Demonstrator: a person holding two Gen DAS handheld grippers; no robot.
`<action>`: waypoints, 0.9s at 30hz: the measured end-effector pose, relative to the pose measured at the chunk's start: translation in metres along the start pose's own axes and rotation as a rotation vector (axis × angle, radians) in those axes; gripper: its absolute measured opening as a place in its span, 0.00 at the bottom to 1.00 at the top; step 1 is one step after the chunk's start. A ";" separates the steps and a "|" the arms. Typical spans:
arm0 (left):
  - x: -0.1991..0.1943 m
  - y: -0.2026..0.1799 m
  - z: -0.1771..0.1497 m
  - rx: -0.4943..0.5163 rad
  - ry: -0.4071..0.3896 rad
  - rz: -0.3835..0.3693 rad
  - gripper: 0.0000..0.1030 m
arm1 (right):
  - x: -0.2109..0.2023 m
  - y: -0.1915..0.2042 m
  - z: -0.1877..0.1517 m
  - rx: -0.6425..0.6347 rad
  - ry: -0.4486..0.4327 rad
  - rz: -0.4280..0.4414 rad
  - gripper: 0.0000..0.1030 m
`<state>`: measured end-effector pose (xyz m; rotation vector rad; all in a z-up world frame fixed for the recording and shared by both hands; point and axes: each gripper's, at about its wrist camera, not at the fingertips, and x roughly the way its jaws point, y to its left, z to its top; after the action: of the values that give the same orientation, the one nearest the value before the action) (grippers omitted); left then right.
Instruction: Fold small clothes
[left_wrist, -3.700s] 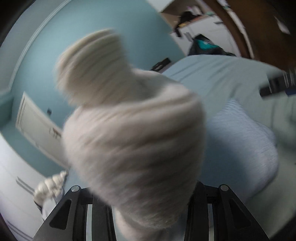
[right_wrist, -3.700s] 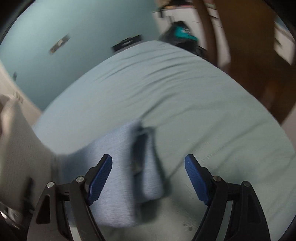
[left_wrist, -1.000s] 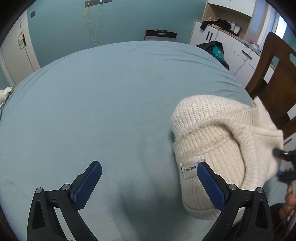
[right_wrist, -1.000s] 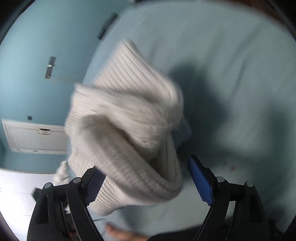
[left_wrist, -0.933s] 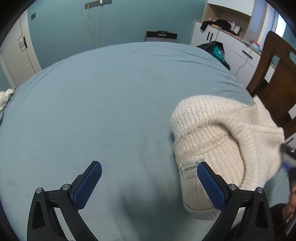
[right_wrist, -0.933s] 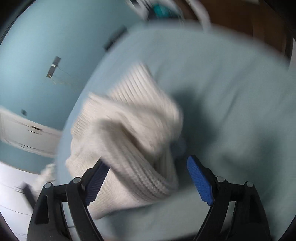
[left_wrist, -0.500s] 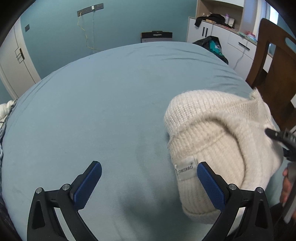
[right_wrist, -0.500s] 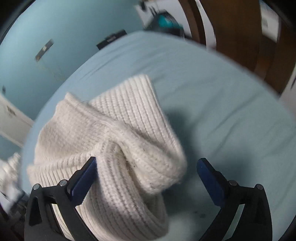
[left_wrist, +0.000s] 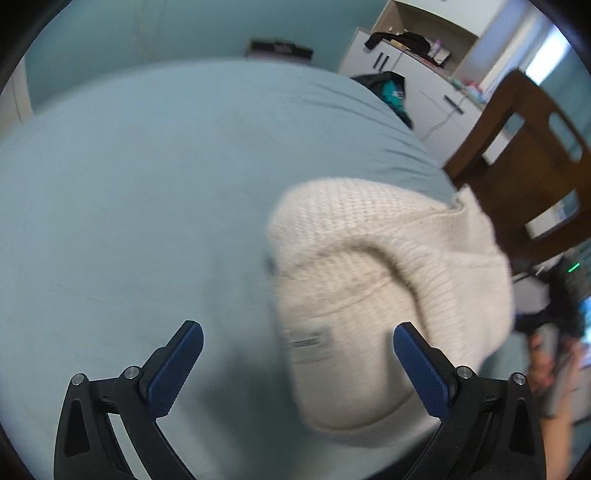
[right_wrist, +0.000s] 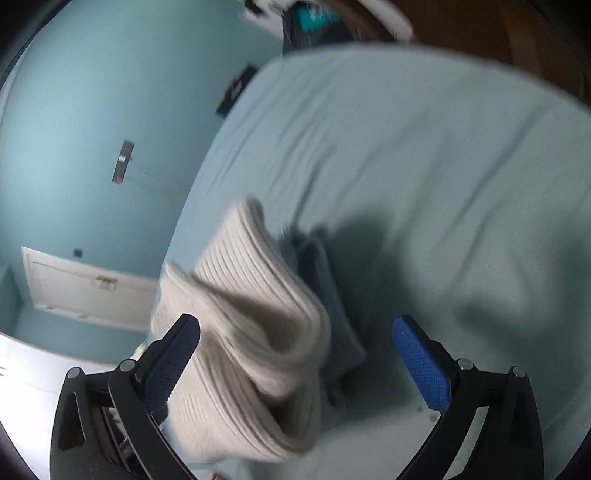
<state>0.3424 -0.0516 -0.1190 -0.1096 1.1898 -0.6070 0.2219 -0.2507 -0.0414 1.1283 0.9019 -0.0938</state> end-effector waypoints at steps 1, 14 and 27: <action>0.007 0.006 0.003 -0.034 0.028 -0.072 1.00 | 0.008 -0.006 0.002 0.013 0.063 0.049 0.99; 0.094 0.046 0.007 -0.295 0.223 -0.503 1.00 | 0.099 -0.067 0.029 0.088 0.468 0.349 1.00; 0.119 0.048 0.009 -0.291 0.249 -0.571 1.00 | 0.145 0.004 0.052 -0.154 0.451 0.276 0.95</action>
<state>0.3967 -0.0730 -0.2333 -0.6526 1.4953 -0.9605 0.3489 -0.2388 -0.1277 1.1377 1.1181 0.4656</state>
